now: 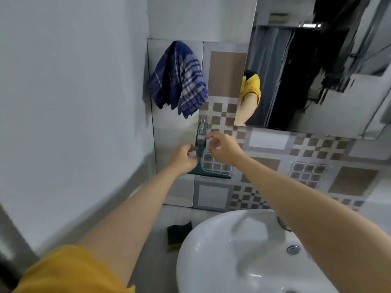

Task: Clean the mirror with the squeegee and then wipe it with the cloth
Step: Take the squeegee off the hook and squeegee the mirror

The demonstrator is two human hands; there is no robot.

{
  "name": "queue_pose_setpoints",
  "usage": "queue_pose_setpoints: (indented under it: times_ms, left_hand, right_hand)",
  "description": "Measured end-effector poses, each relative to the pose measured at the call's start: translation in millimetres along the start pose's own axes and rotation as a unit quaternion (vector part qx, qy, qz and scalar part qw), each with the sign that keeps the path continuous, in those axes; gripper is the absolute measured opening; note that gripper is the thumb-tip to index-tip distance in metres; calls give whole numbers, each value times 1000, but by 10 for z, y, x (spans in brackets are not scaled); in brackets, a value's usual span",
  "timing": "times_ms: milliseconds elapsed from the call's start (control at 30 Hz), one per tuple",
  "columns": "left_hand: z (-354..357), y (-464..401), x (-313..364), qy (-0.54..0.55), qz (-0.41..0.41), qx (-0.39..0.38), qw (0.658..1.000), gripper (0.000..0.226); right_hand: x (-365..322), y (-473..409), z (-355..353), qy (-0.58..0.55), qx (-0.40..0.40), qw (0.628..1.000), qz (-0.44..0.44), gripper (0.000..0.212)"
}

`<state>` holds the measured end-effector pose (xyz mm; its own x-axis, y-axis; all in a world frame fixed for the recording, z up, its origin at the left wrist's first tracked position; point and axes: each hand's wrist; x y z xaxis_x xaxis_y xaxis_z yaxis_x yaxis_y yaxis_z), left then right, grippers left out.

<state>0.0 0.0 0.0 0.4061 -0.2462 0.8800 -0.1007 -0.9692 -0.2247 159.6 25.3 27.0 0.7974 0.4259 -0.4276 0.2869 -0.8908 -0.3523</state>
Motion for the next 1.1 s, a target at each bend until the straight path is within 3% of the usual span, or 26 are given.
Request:
queue_pose_setpoints:
  times_ms: [400, 900, 1100]
  left_hand:
    - [135, -254, -442, 122, -2, 17, 992, 24]
    - [107, -39, -63, 220, 101, 106, 965, 22]
    - [44, 154, 208, 233, 119, 87, 961, 31]
  right_hand:
    - [78, -201, 319, -89, 84, 991, 49, 29]
    - [-182, -61, -92, -103, 162, 981, -21, 32]
    - [-261, 172, -424, -65, 193, 977, -69, 32]
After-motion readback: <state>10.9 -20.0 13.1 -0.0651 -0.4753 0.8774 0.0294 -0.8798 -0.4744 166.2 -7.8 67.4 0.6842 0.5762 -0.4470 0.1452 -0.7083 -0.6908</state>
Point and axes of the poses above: each hand's wrist, its own y-axis away from the middle knuckle, its own z-axis out of the palm, x = y × z, and after that the axes turned 8 degrees about y, right-handed
